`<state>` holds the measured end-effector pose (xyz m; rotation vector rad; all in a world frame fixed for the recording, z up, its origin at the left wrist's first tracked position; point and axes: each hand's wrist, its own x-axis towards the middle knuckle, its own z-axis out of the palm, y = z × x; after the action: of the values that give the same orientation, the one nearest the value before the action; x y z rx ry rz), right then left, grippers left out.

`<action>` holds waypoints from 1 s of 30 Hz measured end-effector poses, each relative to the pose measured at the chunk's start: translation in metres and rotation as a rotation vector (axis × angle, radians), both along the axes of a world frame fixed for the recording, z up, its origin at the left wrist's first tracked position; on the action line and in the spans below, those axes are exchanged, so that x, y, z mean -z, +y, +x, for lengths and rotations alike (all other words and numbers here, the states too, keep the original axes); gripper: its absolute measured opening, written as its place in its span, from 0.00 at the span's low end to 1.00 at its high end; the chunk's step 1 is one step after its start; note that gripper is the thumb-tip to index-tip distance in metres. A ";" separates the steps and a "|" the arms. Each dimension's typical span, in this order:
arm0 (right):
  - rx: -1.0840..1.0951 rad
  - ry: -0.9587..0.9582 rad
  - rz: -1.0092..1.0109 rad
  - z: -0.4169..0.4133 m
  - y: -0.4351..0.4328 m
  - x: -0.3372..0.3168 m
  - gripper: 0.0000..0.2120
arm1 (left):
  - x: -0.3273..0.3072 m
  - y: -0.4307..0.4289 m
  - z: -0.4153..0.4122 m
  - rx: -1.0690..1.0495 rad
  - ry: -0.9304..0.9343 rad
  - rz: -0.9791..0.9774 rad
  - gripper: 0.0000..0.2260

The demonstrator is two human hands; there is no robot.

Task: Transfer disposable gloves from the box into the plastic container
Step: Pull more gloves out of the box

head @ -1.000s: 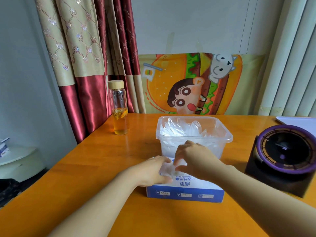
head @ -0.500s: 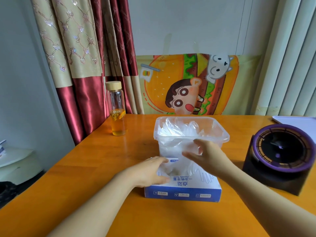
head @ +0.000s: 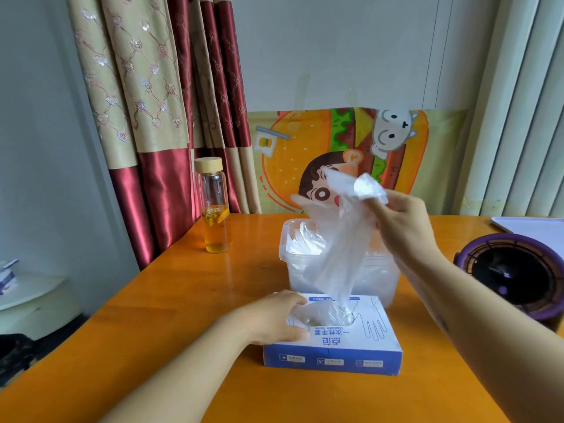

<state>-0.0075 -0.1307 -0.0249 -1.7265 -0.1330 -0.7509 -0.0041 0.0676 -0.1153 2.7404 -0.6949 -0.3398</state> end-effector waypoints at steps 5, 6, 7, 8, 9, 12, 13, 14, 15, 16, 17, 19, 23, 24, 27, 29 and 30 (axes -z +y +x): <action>-0.123 0.201 -0.254 0.002 -0.005 -0.007 0.18 | -0.007 0.005 -0.001 0.005 0.033 -0.186 0.20; -0.150 0.238 -0.261 0.000 -0.007 -0.003 0.17 | -0.010 0.008 -0.002 -0.018 0.033 -0.260 0.18; -0.172 0.268 -0.233 -0.002 -0.008 0.001 0.16 | -0.016 0.012 -0.004 -0.057 0.030 -0.332 0.18; -0.196 0.294 -0.198 -0.003 -0.008 0.005 0.13 | -0.022 0.015 -0.006 -0.107 0.023 -0.404 0.19; -0.219 0.317 -0.158 -0.003 -0.008 0.009 0.12 | -0.028 0.017 -0.007 -0.149 0.015 -0.485 0.20; -0.310 0.411 -0.003 0.001 -0.002 0.019 0.13 | -0.043 0.010 -0.011 -0.191 0.016 -0.726 0.28; -0.346 0.430 0.071 0.002 0.002 0.022 0.14 | -0.047 0.003 -0.015 -0.184 0.027 -0.757 0.31; -0.379 0.440 0.132 0.001 0.007 0.024 0.13 | -0.048 -0.005 -0.017 -0.180 0.034 -0.763 0.33; -0.415 0.449 0.199 -0.001 0.012 0.026 0.12 | -0.048 -0.015 -0.019 -0.178 0.035 -0.766 0.33; -0.447 0.447 0.257 -0.003 0.015 0.027 0.12 | -0.046 -0.024 -0.019 -0.189 0.020 -0.774 0.30; -0.479 0.445 0.317 -0.005 0.018 0.029 0.11 | -0.044 -0.032 -0.019 -0.221 -0.015 -0.782 0.25; -0.515 0.432 0.341 -0.007 0.016 0.034 0.12 | -0.041 -0.040 -0.017 -0.302 -0.083 -0.831 0.16; -0.430 0.495 -0.009 -0.015 0.007 0.045 0.14 | -0.032 -0.035 -0.004 -0.346 -0.090 -0.990 0.10; -0.430 0.518 -0.033 -0.016 0.006 0.048 0.11 | -0.030 -0.033 -0.003 -0.347 -0.087 -1.007 0.09; -0.352 0.483 0.085 -0.013 -0.003 0.047 0.06 | -0.028 -0.027 -0.003 -0.370 -0.060 -1.078 0.06; -0.250 0.431 0.219 -0.010 -0.013 0.041 0.07 | -0.026 -0.020 0.000 -0.425 -0.135 -1.070 0.06; -0.208 0.399 0.278 -0.009 -0.020 0.040 0.06 | -0.024 -0.017 0.003 -0.462 -0.226 -1.015 0.06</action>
<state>-0.0166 -0.1502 -0.0644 -1.5340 0.0637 -0.2492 -0.0013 0.0506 -0.0916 1.8627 -0.1583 0.3512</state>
